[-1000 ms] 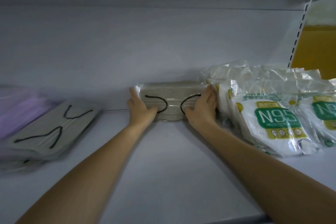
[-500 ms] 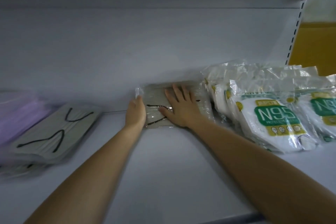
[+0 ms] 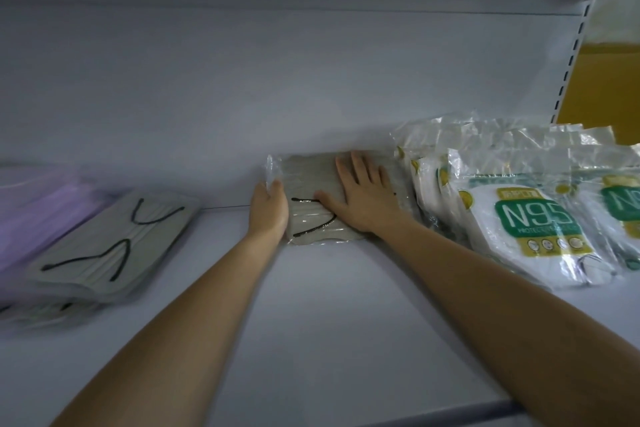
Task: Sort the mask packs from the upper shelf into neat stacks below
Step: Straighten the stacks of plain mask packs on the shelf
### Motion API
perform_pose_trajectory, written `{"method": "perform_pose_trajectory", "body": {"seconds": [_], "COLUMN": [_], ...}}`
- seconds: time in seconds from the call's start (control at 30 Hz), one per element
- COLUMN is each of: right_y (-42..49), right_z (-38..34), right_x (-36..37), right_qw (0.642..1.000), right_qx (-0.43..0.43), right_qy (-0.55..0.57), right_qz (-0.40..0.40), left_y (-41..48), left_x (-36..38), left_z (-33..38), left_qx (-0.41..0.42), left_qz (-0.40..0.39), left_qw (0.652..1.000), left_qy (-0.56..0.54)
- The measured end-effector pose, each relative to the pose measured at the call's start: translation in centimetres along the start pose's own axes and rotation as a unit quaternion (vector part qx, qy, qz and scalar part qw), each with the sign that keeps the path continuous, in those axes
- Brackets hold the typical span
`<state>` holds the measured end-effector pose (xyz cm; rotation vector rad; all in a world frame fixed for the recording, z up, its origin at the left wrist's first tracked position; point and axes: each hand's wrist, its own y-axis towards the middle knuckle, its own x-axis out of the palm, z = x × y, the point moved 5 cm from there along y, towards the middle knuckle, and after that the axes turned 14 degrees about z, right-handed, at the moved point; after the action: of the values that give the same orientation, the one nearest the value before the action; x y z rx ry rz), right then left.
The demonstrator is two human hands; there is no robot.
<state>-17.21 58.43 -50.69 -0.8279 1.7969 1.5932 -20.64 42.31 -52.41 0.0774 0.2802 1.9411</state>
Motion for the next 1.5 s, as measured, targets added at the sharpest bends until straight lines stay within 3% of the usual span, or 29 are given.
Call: {"method": "perform_pose_trajectory", "body": {"seconds": [0.47,0.77,0.9,1.03,1.17,1.3,1.5], "right_y": [-0.8,-1.2,-1.5,-2.4,-3.8,-5.5,-8.5], "right_z": [-0.3,-0.2,-2.4,-6.8,-13.5,-18.5,-22.1], "right_x": [-0.5,-0.7,-3.1,-5.9,-6.2,-4.6,-1.6], "right_qw": [1.000,1.000,0.996,0.987,0.976,0.969,0.955], "right_qx": [-0.001,0.005,-0.029,-0.063,-0.093,-0.052,0.004], "right_qy": [-0.007,0.022,0.076,0.143,0.191,0.223,0.211], "right_qz": [0.010,-0.005,0.032,0.023,-0.040,-0.088,-0.209], "left_y": [0.7,-0.1,-0.8,-0.7,0.3,0.9,-0.3], "left_x": [-0.1,-0.2,-2.2,-6.4,-14.1,-20.9,-23.8], "left_z": [0.3,0.5,4.0,7.6,7.0,3.5,-0.3], "left_qx": [0.018,0.025,0.121,0.164,0.241,0.265,0.282], "left_qz": [-0.029,-0.005,0.051,0.034,0.056,0.061,-0.066], "left_qw": [0.999,0.997,0.989,0.978,0.942,0.910,0.869], "left_qy": [0.035,0.074,0.069,0.124,0.228,0.313,0.400]}}
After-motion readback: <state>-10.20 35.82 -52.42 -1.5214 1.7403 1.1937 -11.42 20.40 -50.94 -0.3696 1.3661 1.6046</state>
